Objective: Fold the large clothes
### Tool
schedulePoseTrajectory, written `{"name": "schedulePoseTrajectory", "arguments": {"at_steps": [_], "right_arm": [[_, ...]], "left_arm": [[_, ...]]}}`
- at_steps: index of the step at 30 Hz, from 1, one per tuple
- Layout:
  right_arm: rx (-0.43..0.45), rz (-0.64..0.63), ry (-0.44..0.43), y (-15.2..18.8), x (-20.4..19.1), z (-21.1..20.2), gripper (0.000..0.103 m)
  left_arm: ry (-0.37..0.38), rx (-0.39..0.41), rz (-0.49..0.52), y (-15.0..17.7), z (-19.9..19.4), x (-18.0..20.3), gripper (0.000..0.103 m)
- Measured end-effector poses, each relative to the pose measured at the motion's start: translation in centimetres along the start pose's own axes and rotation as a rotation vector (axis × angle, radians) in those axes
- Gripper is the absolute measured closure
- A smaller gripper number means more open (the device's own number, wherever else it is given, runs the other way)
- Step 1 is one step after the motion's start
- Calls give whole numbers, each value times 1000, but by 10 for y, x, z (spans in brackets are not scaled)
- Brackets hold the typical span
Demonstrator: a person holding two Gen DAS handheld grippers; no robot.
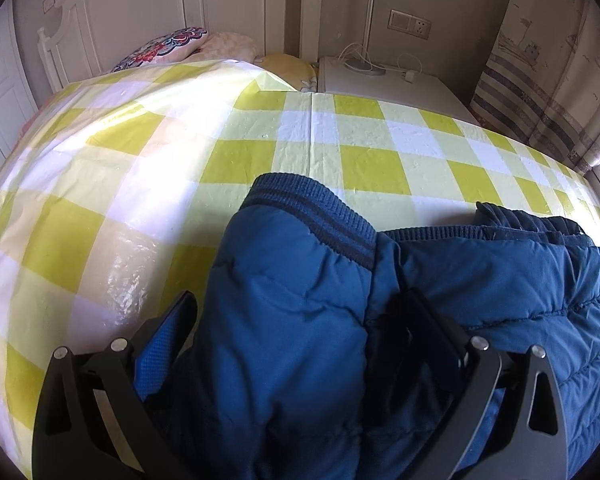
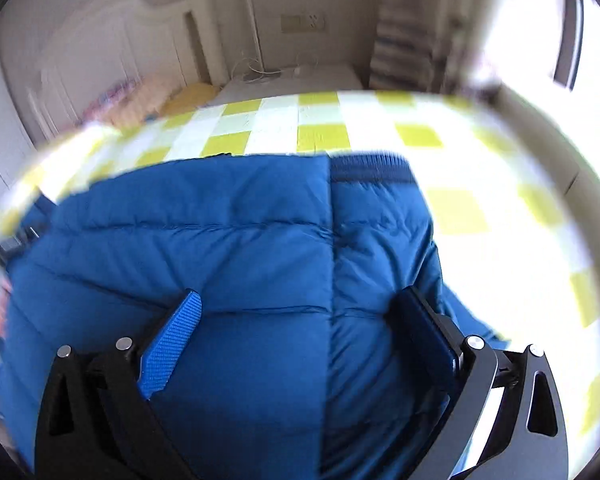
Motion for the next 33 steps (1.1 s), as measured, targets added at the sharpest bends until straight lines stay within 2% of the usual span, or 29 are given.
{"name": "schedulePoseTrajectory", "arguments": {"at_steps": [4, 7, 10, 11, 13, 16, 17, 19, 20, 22, 24, 25, 26, 28, 30, 31, 33], "right_arm": [[1, -61, 54, 2, -9, 5, 7], [3, -52, 47, 0, -8, 7, 7], [9, -51, 46, 1, -8, 6, 7], [10, -52, 48, 1, -9, 6, 7], [8, -51, 48, 2, -10, 6, 7], [9, -50, 48, 1, -10, 6, 7], [10, -50, 47, 0, -10, 7, 7], [14, -46, 43, 3, -11, 3, 6], [16, -47, 44, 3, -11, 3, 6], [9, -49, 51, 1, -11, 3, 6], [36, -75, 120, 1, -16, -8, 7], [67, -102, 151, 0, -23, -16, 7], [93, -127, 134, 1, -34, -25, 7], [126, -198, 41, 9, -69, -43, 7], [118, -294, 5, 22, -100, -49, 7], [102, -359, -3, 32, -116, -47, 7], [103, -447, 42, 45, -131, -39, 7]], "left_arm": [[-5, -2, 4, 0, 1, 0, 2], [-36, 9, 28, -1, -5, 5, 2], [-152, 138, 112, -11, -39, 16, 4], [-133, 205, 111, -13, -60, 25, 3], [9, 268, 113, -10, -92, 52, 3], [92, 252, 249, 11, -105, 101, 2], [109, 228, 340, 27, -100, 124, 2], [87, 181, 498, 58, -78, 157, 2], [94, 182, 477, 58, -75, 156, 2], [183, 105, 368, 51, -62, 143, 2], [244, 67, 280, 49, -55, 129, 2], [250, 66, 263, 49, -55, 125, 2], [247, 72, 266, 51, -56, 126, 2], [226, 87, 286, 54, -58, 128, 2], [231, 87, 281, 56, -60, 128, 2], [235, 86, 277, 55, -60, 127, 2], [232, 88, 277, 55, -59, 125, 2]]}}
Point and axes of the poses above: each gripper's, at about its wrist camera, not at the fingertips, and z roughly the way its jaws point, x to its right, y to its underside, the point moved 5 cm from there along z, roughly the way its jaws point, and after that the axes turned 9 degrees about x, right-handed, at the moved point
